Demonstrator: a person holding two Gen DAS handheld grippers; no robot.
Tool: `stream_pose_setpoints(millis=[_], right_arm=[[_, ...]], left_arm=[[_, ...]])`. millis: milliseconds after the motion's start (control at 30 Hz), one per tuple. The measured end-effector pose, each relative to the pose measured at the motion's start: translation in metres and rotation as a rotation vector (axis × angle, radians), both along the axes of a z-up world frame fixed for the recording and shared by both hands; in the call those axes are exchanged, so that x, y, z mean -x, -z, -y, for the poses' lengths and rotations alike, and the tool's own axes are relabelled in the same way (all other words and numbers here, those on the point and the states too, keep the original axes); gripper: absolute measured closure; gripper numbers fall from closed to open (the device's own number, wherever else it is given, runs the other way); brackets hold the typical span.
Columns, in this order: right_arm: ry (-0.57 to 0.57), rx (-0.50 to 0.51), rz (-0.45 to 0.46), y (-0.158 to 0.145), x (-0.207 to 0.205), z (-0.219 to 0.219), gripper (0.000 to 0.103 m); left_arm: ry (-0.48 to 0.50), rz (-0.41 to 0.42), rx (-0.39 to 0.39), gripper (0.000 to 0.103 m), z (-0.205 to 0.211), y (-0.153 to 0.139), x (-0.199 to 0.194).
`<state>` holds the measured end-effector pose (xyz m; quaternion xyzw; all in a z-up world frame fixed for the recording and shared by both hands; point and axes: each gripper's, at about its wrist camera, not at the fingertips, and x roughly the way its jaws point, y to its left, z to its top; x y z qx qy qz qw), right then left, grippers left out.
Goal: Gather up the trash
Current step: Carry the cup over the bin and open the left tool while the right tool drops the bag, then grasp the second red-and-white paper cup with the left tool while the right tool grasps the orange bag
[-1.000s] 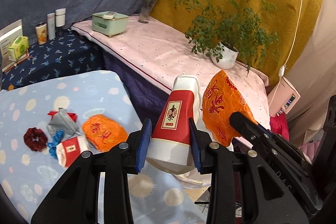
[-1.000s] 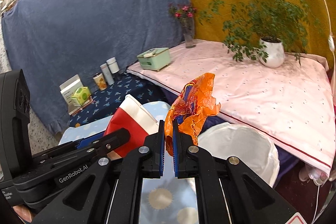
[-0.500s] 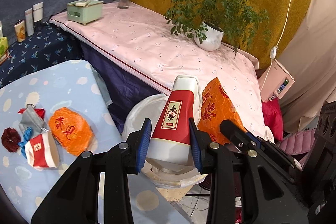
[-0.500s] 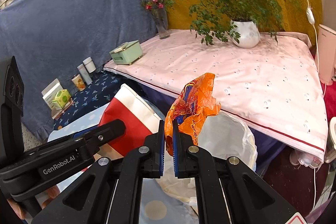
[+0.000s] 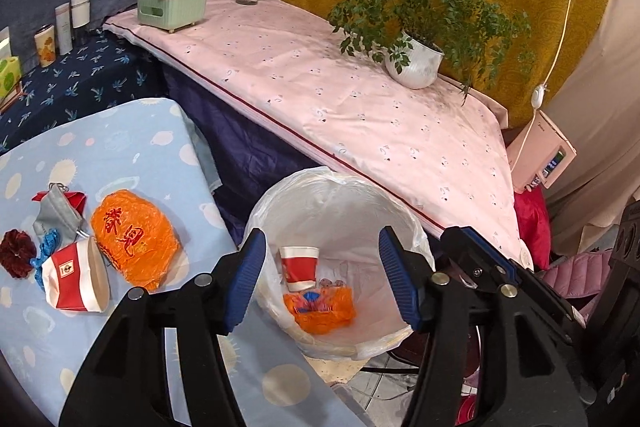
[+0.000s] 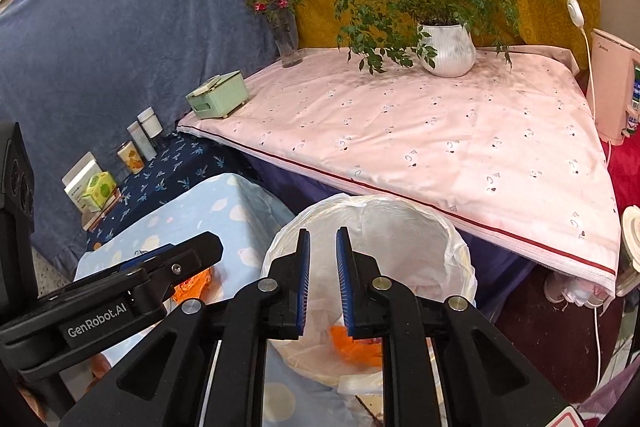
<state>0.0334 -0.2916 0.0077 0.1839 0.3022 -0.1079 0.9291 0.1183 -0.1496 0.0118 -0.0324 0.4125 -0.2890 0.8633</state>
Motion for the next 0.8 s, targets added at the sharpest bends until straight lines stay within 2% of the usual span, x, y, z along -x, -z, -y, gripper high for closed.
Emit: stream_pose_setpoints(millis=[333, 533, 800], right_arm=[[-0.033, 0.026, 0.0, -0.004, -0.006, -0.022, 0.075], [-0.059, 0.032, -0.004, -0.005, -0.01, -0.038, 0.071], [-0.103, 0.039, -0.016, -0.003, -0.018, -0.062, 0.063]], left_arm=[[-0.055, 0.012, -0.002, 0.047, -0.026, -0.003, -0.003], [-0.109, 0.013, -0.006, 0.041, -0.051, 0.0, -0.005], [-0.198, 0.007, -0.029, 0.025, -0.086, 0.007, -0.011]])
